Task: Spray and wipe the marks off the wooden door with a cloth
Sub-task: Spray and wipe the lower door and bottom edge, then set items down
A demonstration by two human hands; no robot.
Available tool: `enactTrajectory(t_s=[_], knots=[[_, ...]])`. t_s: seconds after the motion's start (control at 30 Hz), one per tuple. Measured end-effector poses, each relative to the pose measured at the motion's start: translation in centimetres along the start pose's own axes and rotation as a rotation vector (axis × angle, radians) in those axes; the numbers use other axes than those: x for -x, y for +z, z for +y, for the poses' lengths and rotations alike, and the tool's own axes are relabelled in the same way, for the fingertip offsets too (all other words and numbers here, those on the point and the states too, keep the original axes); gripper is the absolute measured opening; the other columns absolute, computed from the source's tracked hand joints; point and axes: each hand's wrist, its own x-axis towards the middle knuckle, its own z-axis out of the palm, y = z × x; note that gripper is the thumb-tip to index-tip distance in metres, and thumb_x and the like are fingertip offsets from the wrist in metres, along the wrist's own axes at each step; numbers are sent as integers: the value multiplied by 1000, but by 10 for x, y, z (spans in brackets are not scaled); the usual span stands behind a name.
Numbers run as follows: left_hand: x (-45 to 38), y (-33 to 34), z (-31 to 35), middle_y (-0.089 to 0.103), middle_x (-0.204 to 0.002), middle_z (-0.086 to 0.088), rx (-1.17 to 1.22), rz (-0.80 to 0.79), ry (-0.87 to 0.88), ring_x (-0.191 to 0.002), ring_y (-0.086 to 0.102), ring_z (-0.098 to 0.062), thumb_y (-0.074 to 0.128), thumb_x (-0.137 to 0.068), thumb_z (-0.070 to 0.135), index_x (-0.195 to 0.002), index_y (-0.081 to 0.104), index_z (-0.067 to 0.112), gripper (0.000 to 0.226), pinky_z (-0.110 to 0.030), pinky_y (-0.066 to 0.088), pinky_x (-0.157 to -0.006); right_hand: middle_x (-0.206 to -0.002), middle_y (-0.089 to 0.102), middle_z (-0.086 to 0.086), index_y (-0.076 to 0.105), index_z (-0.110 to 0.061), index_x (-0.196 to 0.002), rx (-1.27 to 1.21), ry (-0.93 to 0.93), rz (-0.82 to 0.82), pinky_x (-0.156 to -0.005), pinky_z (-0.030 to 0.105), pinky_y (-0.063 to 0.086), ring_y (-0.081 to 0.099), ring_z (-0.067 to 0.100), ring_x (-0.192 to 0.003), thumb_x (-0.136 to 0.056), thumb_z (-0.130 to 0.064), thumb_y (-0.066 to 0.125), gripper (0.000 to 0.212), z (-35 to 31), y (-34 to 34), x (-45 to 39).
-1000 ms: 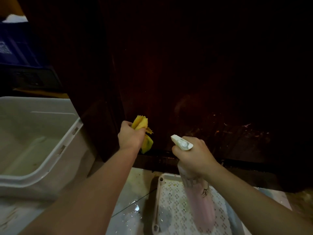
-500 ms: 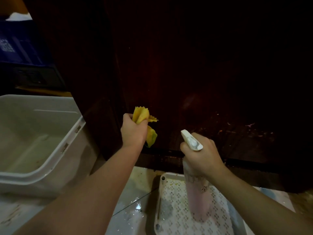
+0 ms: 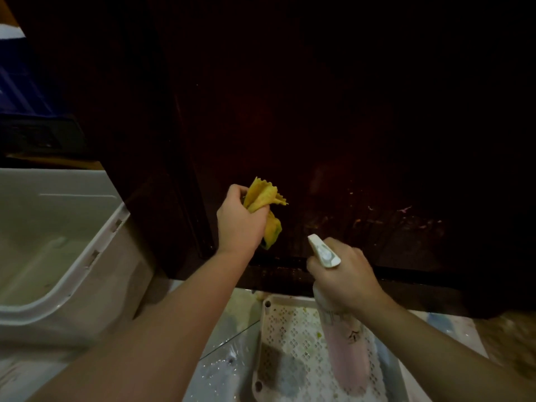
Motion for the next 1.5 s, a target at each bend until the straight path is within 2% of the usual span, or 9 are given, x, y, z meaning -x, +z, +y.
enactTrajectory(t_s=[0.17,0.4,0.57,0.7,0.83,1.03,1.2,1.3,1.5], knots=[[2,9,1,59,-85,8,29,8,-22,-71,60,-3,66,-87,24,-84,48,35,22,-16,46,-55,-70,53,4,49,-14,-72,-34,-32,-50,-59,42,45,53,23,-64,-84,-26,64,23,1,-8,6],[5,16,3,59,-87,6,14,-6,-45,-72,59,-5,66,-87,23,-87,48,34,21,-15,41,-54,-57,48,-4,43,-19,-62,-10,41,18,-48,27,33,44,12,-51,-81,-22,61,26,8,-19,8],[7,19,2,58,-86,9,-3,-3,-11,-71,60,0,67,-86,26,-88,48,35,22,-11,42,-51,-71,54,5,50,-13,-74,-43,1,-69,-57,38,42,52,21,-64,-83,-29,65,23,6,-18,11],[10,22,4,57,-83,10,-33,32,78,-72,54,15,71,-82,17,-93,50,28,26,-5,43,-51,-60,50,0,45,-16,-64,-22,21,17,-50,32,39,49,16,-54,-85,-27,60,28,7,-20,8],[8,31,22,57,-82,10,-44,61,223,-74,58,0,67,-81,6,-83,50,35,34,-11,48,-55,-60,50,0,44,-17,-62,-26,66,13,-50,31,36,48,16,-54,-84,-24,60,28,12,-23,7],[17,66,22,53,-78,7,-262,-76,457,-67,51,-4,54,-74,-13,-76,54,19,32,-11,43,-57,-70,54,3,48,-14,-74,-59,110,27,-55,34,39,53,20,-64,-84,-25,62,21,30,-28,7],[35,92,-6,60,-86,-2,-600,-293,436,-75,59,-20,54,-85,-3,-84,60,13,16,-38,53,-67,-81,57,0,52,-18,-83,-92,216,43,-58,31,41,55,15,-74,-84,-25,65,15,42,-38,4],[38,91,-11,61,-88,1,-657,-321,410,-77,61,-18,58,-85,0,-89,61,17,18,-36,54,-69,-84,59,-1,55,-18,-89,-52,249,-10,-63,33,44,56,16,-77,-84,-28,66,16,45,-42,8],[36,68,-9,56,-93,7,-549,-301,330,-81,57,-12,68,-78,13,-99,51,24,29,-33,54,-69,-65,55,-4,47,-24,-66,-75,192,41,-59,39,45,53,17,-62,-81,-31,64,24,37,-49,15]])
